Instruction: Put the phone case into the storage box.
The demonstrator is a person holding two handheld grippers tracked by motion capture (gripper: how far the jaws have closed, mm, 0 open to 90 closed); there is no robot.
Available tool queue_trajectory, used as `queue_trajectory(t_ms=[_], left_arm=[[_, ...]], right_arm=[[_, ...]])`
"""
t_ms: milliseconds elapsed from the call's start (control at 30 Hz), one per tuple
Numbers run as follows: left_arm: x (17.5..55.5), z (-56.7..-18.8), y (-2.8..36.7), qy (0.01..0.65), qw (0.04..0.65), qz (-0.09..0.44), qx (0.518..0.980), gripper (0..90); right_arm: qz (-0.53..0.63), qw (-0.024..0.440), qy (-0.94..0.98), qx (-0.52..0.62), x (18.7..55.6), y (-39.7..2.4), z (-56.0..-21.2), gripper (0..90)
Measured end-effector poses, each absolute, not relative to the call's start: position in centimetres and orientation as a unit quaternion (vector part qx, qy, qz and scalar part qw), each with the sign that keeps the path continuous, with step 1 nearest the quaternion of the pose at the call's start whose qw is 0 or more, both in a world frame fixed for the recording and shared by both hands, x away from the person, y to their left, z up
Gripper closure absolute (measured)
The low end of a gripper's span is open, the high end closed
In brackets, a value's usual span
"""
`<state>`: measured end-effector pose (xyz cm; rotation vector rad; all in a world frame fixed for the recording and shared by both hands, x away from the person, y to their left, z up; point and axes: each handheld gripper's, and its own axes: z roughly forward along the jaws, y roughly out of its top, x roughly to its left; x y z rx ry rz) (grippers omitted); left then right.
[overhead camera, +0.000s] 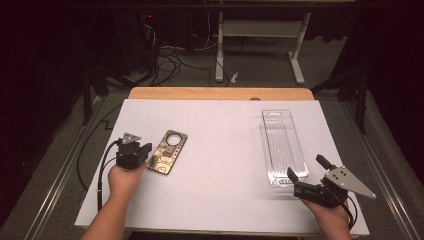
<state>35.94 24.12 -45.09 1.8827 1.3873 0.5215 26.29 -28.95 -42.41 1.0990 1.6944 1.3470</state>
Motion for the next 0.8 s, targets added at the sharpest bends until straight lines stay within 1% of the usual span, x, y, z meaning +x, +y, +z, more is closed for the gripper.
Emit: queue_trajectory(t_ms=[133, 267, 367, 500, 633, 800], left_arm=[[33.9, -45.1, 24.6, 0.539, 0.379, 0.196, 0.727, 89.7], [32.1, -45.1, 25.1, 0.530, 0.379, 0.203, 0.731, 89.7], [31.1, -45.0, 25.5, 0.528, 0.391, 0.202, 0.727, 89.7], [28.9, -44.6, 26.1, 0.508, 0.423, 0.217, 0.718, 89.6], [28.2, -44.4, 26.5, 0.498, 0.424, 0.222, 0.723, 89.5], [28.4, -44.5, 26.8, 0.498, 0.432, 0.219, 0.719, 88.4]], right_arm=[[0.521, 0.349, 0.654, 0.424, 26.3, -29.0, -42.4, 0.4], [0.521, 0.350, 0.652, 0.424, 26.3, -29.1, -42.4, 0.4], [0.521, 0.350, 0.651, 0.425, 26.3, -29.1, -42.4, 0.4], [0.521, 0.351, 0.652, 0.425, 26.2, -29.2, -42.4, 0.4], [0.520, 0.353, 0.652, 0.425, 26.2, -29.1, -42.3, 0.4], [0.517, 0.353, 0.652, 0.427, 26.3, -29.1, -42.4, 0.4]])
